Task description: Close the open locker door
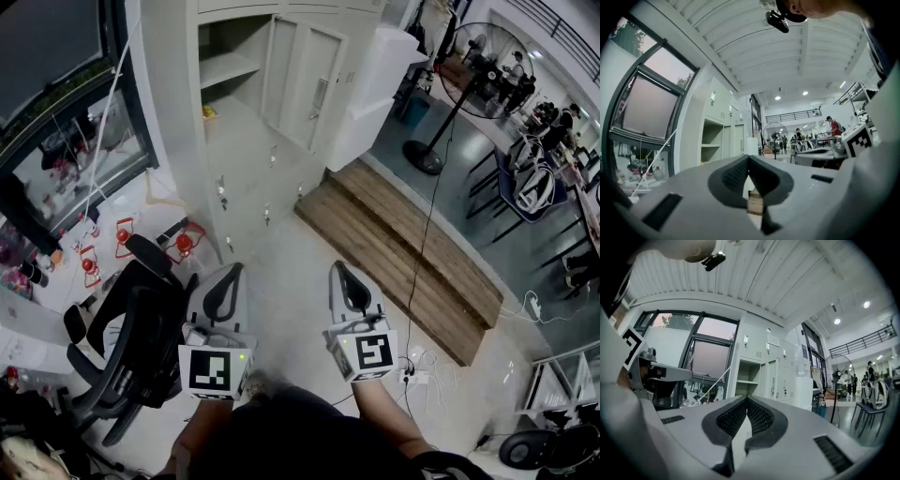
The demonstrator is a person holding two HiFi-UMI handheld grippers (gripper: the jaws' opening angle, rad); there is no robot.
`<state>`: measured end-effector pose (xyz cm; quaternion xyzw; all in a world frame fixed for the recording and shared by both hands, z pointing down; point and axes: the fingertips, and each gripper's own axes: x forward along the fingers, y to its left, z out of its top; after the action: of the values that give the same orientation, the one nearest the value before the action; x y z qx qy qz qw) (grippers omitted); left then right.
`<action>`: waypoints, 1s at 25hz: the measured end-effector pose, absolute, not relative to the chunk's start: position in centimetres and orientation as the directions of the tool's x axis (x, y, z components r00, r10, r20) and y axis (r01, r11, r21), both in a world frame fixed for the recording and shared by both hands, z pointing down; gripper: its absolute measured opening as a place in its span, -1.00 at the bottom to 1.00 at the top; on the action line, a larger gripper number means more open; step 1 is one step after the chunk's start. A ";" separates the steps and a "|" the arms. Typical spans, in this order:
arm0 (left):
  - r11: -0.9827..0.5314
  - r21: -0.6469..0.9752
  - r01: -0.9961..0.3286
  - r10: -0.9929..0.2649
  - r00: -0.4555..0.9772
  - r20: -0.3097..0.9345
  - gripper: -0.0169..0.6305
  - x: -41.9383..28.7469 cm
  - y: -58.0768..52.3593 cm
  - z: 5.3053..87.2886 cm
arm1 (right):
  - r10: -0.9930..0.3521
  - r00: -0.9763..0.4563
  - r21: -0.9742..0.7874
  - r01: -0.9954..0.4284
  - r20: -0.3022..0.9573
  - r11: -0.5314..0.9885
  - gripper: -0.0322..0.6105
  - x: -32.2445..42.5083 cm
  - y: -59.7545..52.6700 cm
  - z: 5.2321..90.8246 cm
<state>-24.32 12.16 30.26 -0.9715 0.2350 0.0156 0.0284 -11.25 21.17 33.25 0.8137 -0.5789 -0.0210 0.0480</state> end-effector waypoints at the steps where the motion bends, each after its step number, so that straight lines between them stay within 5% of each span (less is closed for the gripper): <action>1: -0.889 -0.055 -0.454 -0.453 0.891 -0.031 -0.94 -24.7 13.1 30.4 | -0.950 0.311 0.120 -0.943 -0.009 -0.310 -0.84 -12.3 22.0 33.0; 25: -0.881 -0.074 -0.468 -0.467 0.884 -0.028 -0.94 -26.4 26.1 31.2 | -0.973 0.197 0.134 -0.968 -0.119 -0.213 -0.83 -17.3 32.8 30.6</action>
<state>-26.42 26.12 31.22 -0.9697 0.2410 0.0046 0.0391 -17.34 32.81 30.62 0.7736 -0.6273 -0.0885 0.0147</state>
